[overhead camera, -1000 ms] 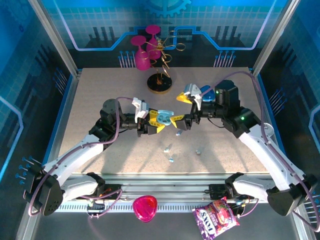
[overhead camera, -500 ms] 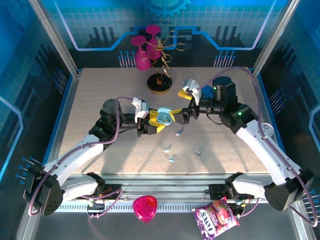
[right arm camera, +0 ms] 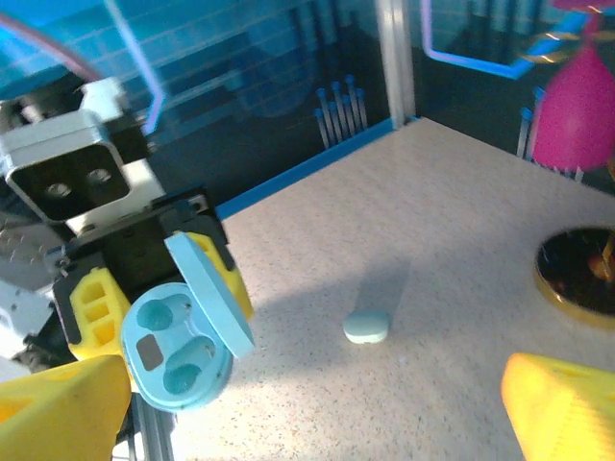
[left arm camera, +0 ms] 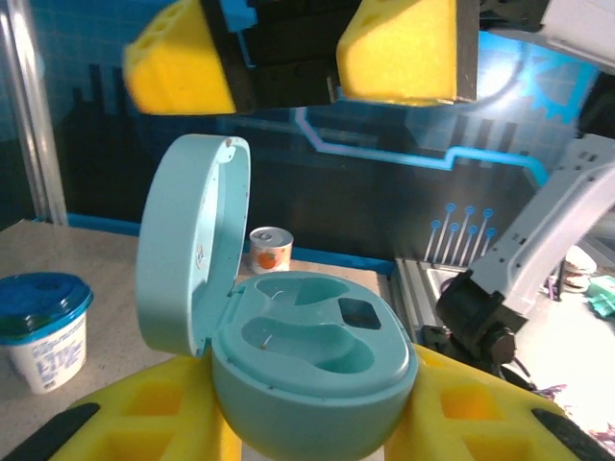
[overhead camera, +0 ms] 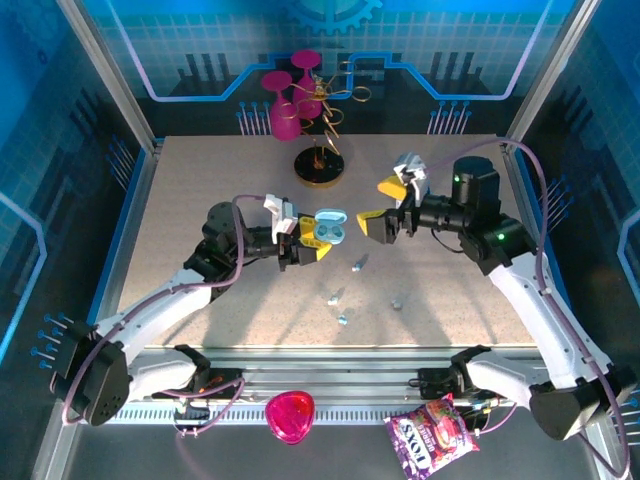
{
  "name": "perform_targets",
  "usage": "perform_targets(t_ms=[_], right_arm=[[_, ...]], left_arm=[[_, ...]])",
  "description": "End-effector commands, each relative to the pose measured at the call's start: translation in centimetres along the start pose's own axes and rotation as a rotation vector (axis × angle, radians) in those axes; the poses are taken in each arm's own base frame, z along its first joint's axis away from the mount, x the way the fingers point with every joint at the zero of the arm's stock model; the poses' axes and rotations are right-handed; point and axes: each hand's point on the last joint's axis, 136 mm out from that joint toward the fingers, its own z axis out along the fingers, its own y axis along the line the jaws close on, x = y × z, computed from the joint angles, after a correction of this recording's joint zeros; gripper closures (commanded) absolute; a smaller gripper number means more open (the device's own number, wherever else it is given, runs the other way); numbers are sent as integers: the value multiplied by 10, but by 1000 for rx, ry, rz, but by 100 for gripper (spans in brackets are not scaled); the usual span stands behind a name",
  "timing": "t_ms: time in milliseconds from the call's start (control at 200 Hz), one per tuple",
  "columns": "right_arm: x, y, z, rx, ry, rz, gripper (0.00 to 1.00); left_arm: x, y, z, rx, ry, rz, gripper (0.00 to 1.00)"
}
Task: Insert the wireless bluetooth earbuds into the charging case
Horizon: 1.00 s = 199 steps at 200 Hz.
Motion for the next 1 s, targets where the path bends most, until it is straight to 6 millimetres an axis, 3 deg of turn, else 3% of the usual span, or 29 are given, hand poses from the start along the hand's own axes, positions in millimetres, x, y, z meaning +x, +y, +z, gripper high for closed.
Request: perform_targets(t_ms=[0,95,415,710,991], right_arm=[[18,-35,-5,89,5,219,0],[46,-66,-5,192,93,335,0],[151,-125,11,509,447,492,0],[225,-115,48,588,601,567,0],[257,-109,80,648,659,677,20]], left_arm=[[-10,16,-2,-79,-82,48,73],[-10,24,-3,-112,-104,58,74],[-17,39,-6,-156,-148,98,73],[-19,34,-8,-135,-150,114,73],[-18,29,-7,-111,-145,114,73]])
